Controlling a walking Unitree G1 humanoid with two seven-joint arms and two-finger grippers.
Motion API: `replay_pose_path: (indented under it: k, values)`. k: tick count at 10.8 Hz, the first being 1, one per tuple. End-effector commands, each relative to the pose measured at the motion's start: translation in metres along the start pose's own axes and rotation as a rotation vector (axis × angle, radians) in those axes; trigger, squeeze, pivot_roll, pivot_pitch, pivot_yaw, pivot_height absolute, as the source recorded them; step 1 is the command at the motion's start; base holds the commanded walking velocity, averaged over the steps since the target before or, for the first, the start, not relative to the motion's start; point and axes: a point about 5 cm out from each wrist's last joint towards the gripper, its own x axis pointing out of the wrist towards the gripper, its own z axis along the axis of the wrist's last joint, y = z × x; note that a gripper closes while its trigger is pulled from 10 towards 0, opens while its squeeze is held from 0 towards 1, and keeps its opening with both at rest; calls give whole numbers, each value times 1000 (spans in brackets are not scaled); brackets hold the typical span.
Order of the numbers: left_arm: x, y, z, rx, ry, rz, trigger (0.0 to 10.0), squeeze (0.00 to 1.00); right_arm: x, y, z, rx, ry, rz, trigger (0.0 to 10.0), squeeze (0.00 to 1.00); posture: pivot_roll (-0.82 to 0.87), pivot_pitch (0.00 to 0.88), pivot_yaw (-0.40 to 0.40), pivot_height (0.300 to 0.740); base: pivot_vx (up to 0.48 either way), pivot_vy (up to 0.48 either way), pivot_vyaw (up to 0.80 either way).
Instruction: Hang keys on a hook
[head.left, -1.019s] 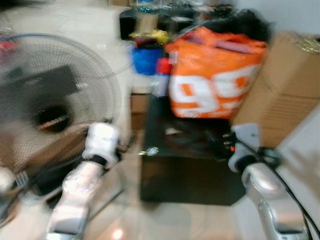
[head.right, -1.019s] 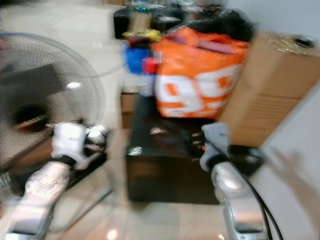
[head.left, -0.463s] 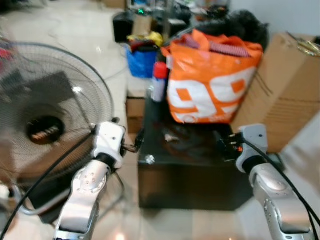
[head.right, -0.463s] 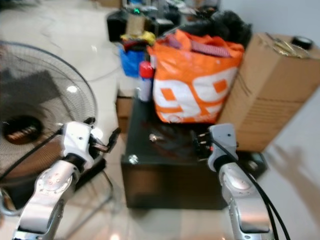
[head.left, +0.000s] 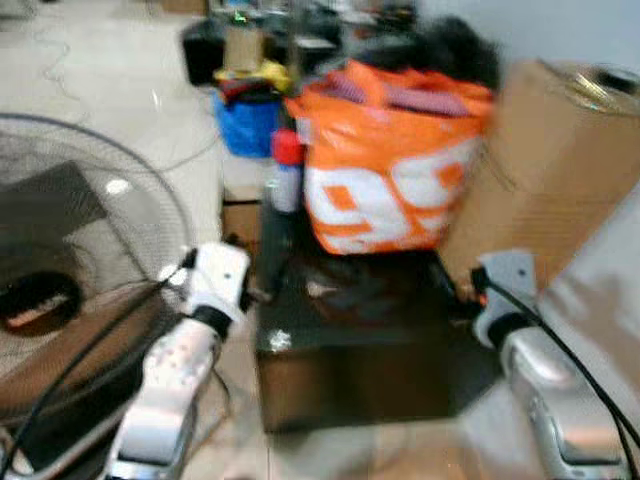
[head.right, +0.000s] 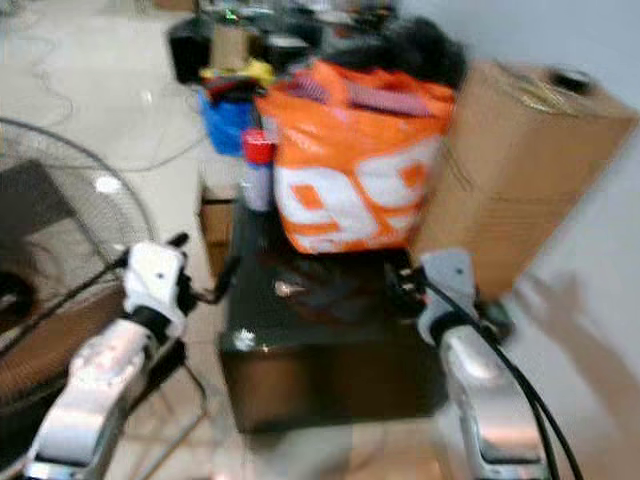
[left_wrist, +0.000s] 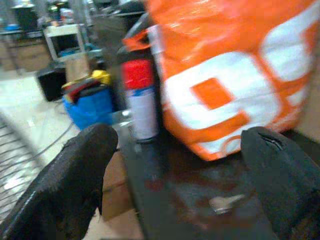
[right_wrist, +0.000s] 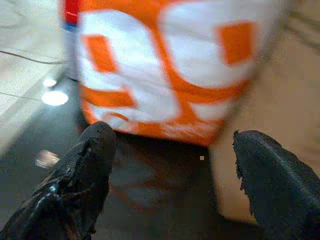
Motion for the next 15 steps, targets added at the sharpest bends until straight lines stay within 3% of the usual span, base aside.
replay_pose_path:
  k: [1, 8, 10, 15]
  values:
    - [2, 1, 4, -2, -14, 2, 10000, 0, -1, -4, 4, -21, -15, -2, 10000, 0, -1, 0, -67, 740, 315, 0, 0]
    - [2, 1, 5, 4, -16, 3, 10000, 0, 3, 2, 6, -69, -27, 49, 10000, 0, 11, 0, -63, 740, 313, 0, 82]
    - [1, 3, 5, 19, -8, -15, 10000, 0, 3, 4, 3, -20, -21, 30, 10000, 0, 13, 0, -36, 740, 304, 0, 400]
    - [-2, 2, 0, 65, 28, -45, 10000, 0, 5, 13, -3, -111, 12, 132, 10000, 0, 12, 0, -13, 740, 118, 0, 0]
